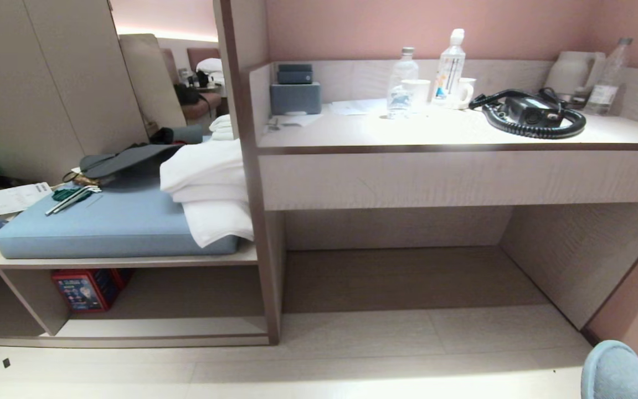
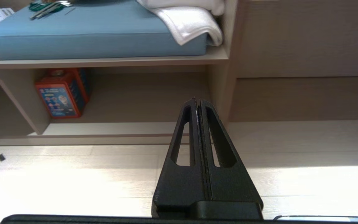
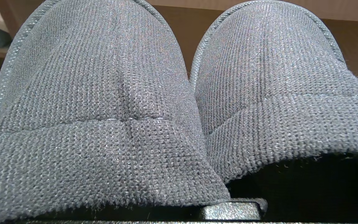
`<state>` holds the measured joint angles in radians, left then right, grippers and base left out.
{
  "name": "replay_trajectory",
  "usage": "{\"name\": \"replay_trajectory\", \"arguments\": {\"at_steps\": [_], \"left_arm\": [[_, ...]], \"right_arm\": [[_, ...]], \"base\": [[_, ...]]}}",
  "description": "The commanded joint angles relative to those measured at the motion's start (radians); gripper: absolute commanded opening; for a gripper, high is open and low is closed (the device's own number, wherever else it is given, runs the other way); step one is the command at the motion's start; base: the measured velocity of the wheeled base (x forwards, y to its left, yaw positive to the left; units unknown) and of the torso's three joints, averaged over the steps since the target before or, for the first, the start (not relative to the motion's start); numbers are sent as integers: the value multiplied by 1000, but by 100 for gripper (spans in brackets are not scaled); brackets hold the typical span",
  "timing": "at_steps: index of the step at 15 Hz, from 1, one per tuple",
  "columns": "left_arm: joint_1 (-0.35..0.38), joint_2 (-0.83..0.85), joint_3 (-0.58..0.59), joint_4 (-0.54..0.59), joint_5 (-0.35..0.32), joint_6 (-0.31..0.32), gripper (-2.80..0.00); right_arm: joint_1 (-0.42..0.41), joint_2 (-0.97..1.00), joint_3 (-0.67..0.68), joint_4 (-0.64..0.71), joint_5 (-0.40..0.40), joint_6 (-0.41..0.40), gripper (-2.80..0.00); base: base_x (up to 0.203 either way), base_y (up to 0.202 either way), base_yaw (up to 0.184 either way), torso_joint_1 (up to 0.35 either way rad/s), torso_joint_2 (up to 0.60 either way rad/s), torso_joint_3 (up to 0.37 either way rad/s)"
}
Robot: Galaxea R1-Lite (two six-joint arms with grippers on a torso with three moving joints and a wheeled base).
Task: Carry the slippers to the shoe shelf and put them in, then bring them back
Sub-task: Place the slippers on the floor
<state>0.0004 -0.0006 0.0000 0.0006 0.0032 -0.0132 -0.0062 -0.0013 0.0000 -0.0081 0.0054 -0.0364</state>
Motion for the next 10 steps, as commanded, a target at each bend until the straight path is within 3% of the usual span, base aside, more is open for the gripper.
{"name": "replay_trajectory", "arguments": {"at_steps": [1,5,10], "left_arm": [[1,1,0,1,0,-1,-280],[0,1,0,0,0,-1,-280],[1,1,0,1,0,-1,-280]], "right_arm": [[0,-2,0,0,1,0,-280],[0,-2,0,0,0,0,-280],[0,-2,1,0,1,0,-280]], "base": [[0,-195,5,-2,-6,2],[0,-176,2,1,2,1],[0,-15,0,0,1,0]]}}
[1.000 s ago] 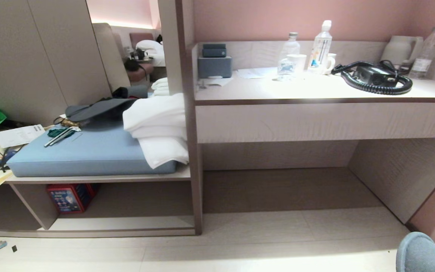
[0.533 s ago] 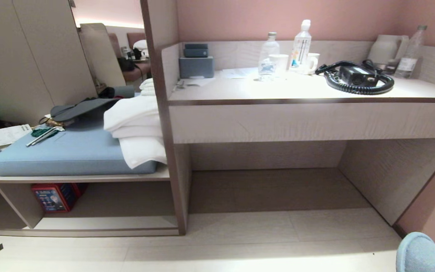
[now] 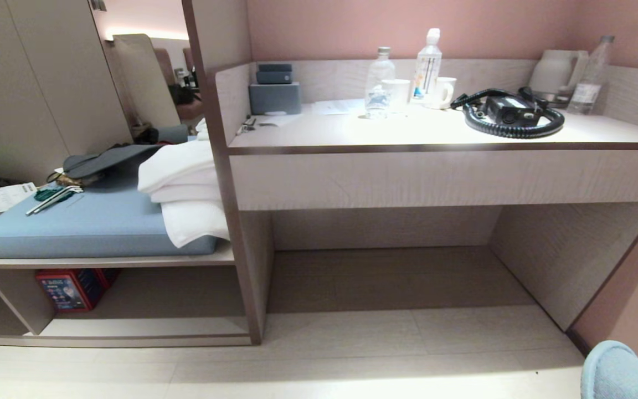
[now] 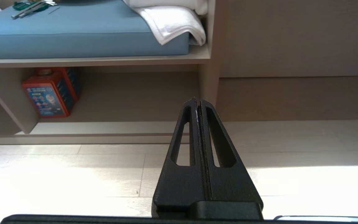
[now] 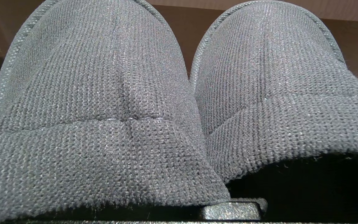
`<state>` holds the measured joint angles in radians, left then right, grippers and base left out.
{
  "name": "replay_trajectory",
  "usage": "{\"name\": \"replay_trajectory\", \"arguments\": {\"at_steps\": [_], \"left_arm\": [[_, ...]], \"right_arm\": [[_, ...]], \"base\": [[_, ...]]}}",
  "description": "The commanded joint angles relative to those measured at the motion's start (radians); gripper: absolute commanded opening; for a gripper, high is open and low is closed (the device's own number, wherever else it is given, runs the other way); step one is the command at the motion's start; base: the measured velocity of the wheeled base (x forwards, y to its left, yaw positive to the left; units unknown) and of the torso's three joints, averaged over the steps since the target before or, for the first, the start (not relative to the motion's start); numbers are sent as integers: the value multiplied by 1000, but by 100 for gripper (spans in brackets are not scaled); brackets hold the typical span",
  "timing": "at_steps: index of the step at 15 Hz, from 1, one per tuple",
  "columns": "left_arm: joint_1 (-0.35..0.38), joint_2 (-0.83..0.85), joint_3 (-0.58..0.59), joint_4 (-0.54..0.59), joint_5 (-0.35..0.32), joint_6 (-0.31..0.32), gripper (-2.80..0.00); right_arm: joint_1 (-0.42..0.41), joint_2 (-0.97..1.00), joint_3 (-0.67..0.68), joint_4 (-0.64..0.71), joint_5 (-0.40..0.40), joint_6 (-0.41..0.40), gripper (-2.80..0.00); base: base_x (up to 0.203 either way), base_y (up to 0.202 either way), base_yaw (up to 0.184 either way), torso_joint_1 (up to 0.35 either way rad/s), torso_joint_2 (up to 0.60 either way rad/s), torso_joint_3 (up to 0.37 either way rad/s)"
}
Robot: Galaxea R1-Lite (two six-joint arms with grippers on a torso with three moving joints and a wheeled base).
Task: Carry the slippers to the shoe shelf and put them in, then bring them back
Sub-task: Place the slippers on the floor
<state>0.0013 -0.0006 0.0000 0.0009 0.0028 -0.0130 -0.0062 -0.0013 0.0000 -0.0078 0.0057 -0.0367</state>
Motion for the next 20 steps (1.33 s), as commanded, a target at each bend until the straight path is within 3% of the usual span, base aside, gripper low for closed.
{"name": "replay_trajectory", "arguments": {"at_steps": [1,5,20], "left_arm": [[0,1,0,-1,0,-1,-280],[0,1,0,-1,0,1,-280],[0,1,0,-1,0,-1,-280]], "right_arm": [[0,-2,1,0,0,0,-280],[0,-2,0,0,0,0,-280],[0,-2,0,-1,0,0,-280]], "base": [[0,0,0,0,0,0],[0,0,0,1,2,-27],[0,0,0,2,3,-196]]}}
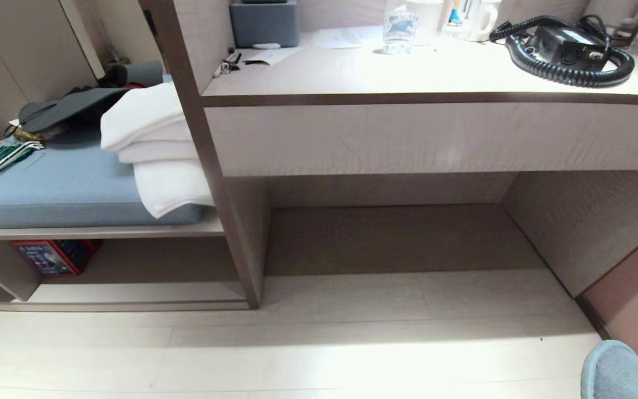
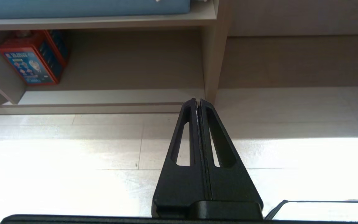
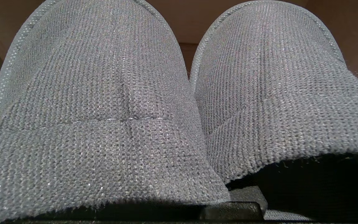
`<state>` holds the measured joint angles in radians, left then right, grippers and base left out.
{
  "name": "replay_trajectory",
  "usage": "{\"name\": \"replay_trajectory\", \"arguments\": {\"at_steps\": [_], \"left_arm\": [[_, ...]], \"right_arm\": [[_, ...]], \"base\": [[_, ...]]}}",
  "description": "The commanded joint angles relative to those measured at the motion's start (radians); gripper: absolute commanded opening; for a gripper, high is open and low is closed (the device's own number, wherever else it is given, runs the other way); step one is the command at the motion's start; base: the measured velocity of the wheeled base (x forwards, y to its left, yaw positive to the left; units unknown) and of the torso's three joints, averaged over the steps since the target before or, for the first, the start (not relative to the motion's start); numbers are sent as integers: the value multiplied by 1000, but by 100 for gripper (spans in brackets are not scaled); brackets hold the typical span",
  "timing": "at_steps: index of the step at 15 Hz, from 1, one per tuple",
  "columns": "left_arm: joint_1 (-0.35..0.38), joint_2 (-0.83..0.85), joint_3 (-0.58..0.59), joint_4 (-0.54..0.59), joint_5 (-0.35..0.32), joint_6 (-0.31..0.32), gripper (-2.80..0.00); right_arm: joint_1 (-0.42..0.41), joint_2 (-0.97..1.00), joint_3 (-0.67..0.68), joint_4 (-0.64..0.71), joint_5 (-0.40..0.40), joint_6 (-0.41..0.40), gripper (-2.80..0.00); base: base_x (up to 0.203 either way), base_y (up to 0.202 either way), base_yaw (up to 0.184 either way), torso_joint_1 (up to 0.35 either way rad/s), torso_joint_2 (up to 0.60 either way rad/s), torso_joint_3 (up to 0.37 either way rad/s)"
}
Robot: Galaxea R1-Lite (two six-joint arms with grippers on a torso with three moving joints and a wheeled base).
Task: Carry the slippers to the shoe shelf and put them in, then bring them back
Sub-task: Place the slippers on the floor
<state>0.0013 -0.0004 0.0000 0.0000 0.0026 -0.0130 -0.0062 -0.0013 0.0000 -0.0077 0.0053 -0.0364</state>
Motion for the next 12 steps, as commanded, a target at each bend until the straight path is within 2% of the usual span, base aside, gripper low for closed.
{"name": "replay_trajectory", "arguments": {"at_steps": [1,12], "left_arm": [[0,0,0,0,1,-1,-280],[0,0,0,0,1,-1,-280]], "right_arm": [[0,-2,1,-2,0,0,-280],[0,-2,0,0,0,0,-280]], "base": [[0,0,0,7,2,-207],[0,0,0,3,4,-197]]}}
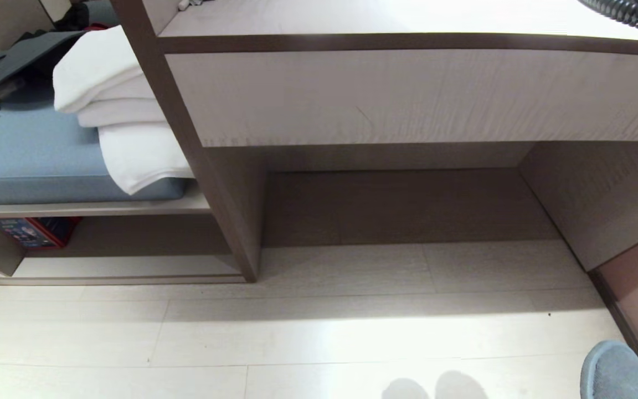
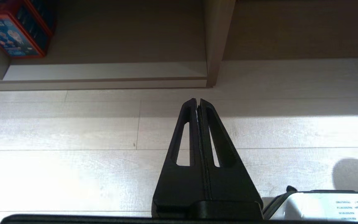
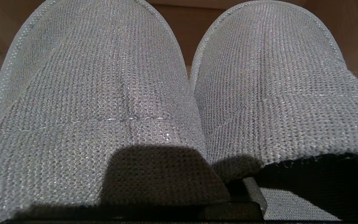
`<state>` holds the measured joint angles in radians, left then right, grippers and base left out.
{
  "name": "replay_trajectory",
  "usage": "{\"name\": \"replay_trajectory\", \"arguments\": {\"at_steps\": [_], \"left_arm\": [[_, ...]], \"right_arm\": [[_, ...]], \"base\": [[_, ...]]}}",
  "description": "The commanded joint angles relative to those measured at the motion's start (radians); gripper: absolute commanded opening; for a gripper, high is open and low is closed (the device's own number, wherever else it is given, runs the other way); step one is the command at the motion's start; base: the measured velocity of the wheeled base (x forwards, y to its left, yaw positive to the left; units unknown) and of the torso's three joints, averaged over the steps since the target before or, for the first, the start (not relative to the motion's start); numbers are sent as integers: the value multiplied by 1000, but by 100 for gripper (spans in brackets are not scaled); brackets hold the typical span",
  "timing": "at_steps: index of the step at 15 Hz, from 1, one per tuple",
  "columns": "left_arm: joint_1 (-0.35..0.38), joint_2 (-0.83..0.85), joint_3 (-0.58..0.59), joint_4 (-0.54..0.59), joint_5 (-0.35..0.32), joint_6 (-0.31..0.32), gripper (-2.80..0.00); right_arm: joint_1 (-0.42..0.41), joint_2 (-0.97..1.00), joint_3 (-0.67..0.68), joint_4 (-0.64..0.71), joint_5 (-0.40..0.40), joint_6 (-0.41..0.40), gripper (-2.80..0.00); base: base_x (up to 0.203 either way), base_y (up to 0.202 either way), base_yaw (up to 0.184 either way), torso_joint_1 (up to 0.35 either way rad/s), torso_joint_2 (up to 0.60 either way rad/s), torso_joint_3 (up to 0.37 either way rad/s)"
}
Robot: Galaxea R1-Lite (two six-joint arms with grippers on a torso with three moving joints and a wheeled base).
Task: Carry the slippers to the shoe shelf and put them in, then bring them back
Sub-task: Place the slippers on the floor
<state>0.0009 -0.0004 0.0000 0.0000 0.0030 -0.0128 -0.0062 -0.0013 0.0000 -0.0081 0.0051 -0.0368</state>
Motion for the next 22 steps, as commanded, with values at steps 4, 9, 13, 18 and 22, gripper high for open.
{"name": "replay_trajectory", "arguments": {"at_steps": [4,9,13,18,22], "left_arm": [[0,0,0,0,0,-1,-280],[1,0,0,0,0,-1,-280],[1,0,0,0,0,-1,-280],[1,0,0,0,0,-1,-280],[1,0,0,0,0,-1,-280]], "right_arm": [[0,-2,1,0,0,0,-280],[0,-2,0,0,1,0,-280],[0,-2,1,0,0,0,-280],[0,-2,0,0,1,0,-280],[0,-2,0,0,1,0,-280]], "base": [[0,0,0,4,3,-200],[0,0,0,1,3,-202],[0,0,0,0,5,-199],[0,0,0,2,3,-198],[0,0,0,4,7,-195]]}}
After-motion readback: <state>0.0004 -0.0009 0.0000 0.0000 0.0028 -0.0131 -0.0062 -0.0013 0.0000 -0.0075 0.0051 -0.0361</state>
